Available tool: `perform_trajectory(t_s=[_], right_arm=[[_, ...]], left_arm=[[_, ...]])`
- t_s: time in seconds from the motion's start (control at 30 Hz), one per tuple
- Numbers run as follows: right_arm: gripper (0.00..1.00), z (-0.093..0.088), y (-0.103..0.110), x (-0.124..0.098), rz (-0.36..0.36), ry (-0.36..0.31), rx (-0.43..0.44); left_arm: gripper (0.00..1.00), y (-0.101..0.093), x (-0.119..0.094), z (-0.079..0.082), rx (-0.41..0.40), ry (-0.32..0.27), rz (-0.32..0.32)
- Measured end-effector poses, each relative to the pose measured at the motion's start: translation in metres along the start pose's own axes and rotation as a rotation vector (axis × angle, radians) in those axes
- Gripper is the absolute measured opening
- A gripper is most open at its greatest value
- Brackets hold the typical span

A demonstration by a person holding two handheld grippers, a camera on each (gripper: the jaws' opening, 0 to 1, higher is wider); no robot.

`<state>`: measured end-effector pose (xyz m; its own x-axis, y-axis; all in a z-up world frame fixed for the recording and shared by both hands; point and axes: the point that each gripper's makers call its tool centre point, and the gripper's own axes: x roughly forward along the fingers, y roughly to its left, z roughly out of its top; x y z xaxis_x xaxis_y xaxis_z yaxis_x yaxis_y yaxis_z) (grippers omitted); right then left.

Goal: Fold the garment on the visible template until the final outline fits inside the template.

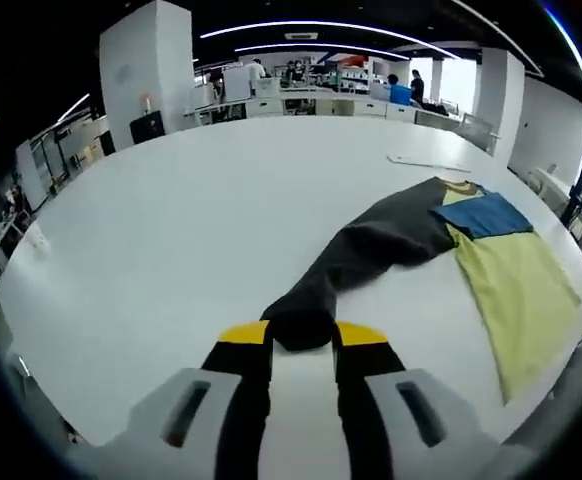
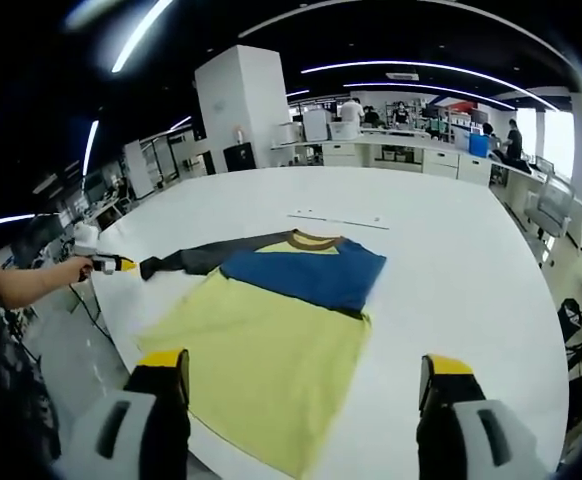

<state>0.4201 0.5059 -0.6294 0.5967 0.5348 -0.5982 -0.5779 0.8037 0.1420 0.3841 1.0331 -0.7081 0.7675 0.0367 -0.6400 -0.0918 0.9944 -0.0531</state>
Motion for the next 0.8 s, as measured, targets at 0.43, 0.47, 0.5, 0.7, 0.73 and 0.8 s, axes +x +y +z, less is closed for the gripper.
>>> perform_trajectory(t_s=[0.43,0.47,0.5,0.7,0.73,0.8], right_arm=[[0.96,-0.006,-0.002,-0.002,0.001,0.007,0.011],[0.96,-0.006,-0.002,-0.002,0.0,0.008,0.012],[0.96,-0.007,-0.002,-0.002,-0.001,0.009,0.013],[0.96,-0.008,-0.005,-0.003,-0.009,0.008,0.022],[0.96,-0.008,-0.004,-0.003,-0.009,0.008,0.022],[0.96,-0.009,-0.004,-0.002,-0.009,0.007,0.026]], left_arm=[[0.22,-0.014,0.016,0.001,-0.197,-0.017,-0.018],[0.22,-0.015,0.017,0.002,-0.192,-0.017,-0.017],[0.21,-0.014,0.02,0.002,-0.179,-0.009,-0.01],[0.07,-0.008,0.027,0.004,-0.154,-0.008,0.012],[0.01,-0.006,0.027,0.006,-0.142,-0.016,0.017],[0.01,-0.004,0.028,0.006,-0.127,-0.012,0.018]])
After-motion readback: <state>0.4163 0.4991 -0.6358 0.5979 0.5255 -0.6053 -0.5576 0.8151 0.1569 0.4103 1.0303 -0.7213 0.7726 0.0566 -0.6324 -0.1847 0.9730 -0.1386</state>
